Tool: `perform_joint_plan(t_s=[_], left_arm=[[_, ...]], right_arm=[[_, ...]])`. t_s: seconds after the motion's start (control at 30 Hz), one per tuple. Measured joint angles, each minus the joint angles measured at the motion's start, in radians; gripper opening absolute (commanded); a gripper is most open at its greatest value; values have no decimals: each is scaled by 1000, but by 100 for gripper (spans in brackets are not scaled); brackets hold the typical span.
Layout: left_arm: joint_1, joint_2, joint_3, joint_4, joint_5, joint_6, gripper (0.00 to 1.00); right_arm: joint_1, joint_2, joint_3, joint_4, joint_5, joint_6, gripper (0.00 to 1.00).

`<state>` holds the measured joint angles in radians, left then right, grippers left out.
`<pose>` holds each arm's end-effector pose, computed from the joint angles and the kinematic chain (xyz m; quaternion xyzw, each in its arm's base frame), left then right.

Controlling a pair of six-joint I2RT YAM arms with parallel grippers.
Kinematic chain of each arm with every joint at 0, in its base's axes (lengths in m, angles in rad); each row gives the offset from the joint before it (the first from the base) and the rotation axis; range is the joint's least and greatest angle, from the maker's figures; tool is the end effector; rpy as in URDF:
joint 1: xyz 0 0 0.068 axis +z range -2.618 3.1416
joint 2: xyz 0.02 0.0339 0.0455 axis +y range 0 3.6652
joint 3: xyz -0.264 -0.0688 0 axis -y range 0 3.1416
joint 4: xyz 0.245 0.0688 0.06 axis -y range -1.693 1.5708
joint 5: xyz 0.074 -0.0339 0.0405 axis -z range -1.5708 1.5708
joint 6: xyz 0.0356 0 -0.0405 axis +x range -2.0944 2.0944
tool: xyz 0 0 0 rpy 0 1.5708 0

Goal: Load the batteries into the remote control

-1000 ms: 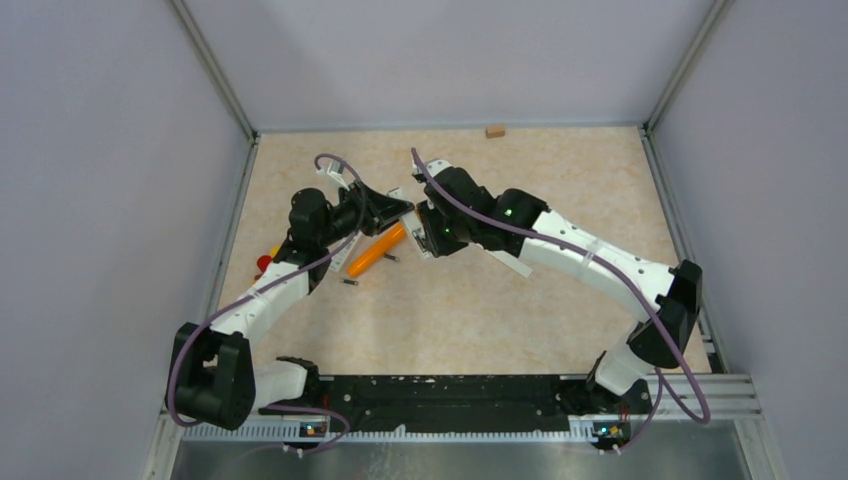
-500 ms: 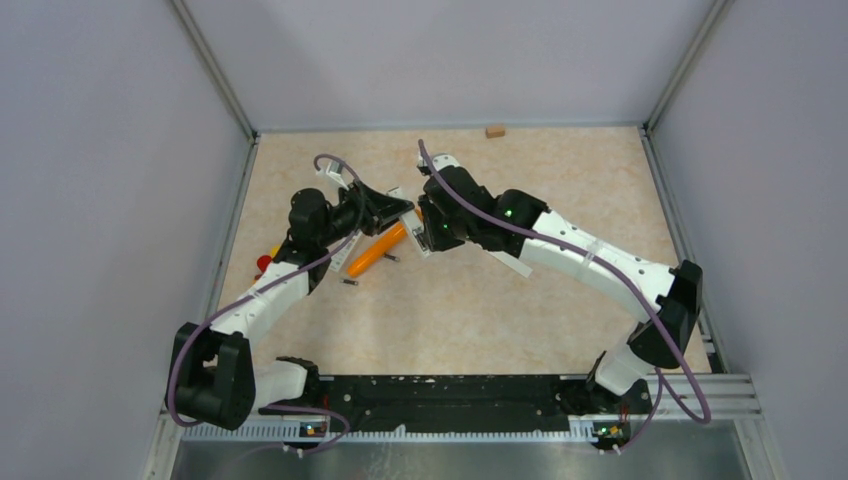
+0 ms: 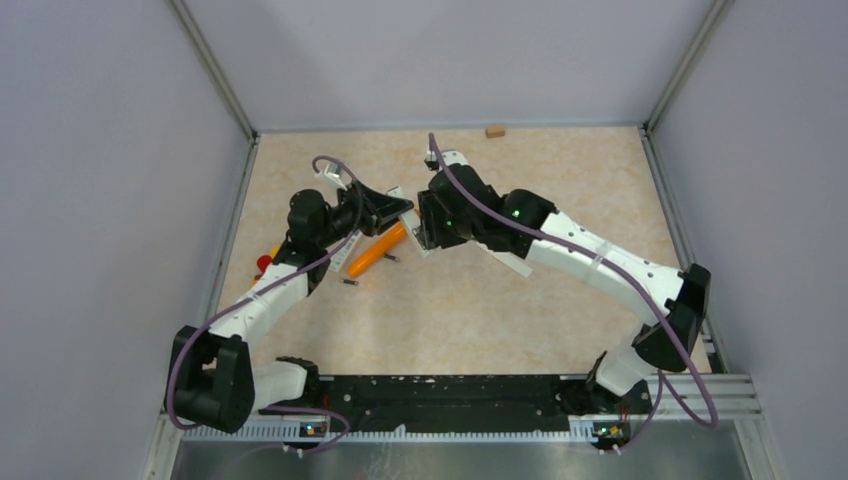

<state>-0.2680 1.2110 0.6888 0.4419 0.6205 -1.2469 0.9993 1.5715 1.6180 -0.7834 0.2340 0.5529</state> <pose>0.2568 -0.0920 0.2821 -0.1463 0.7150 -0.6067 0.3151 0.1922 0.2837 0.3758 -0.1549 0.8960 0.2056 0.3618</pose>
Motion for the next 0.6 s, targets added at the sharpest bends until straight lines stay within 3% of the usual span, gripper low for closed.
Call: perform_joint_plan(t_s=[0.23, 0.43, 0.6], left_arm=[[5, -5, 0, 6, 0, -46, 0], [6, -7, 0, 23, -1, -106, 0], [6, -14, 0, 51, 0, -179, 0]], right_arm=[[0, -100, -63, 79, -4, 41, 64], [-1, -323, -318, 287, 32, 148, 75], [-1, -477, -520, 494, 44, 252, 77]])
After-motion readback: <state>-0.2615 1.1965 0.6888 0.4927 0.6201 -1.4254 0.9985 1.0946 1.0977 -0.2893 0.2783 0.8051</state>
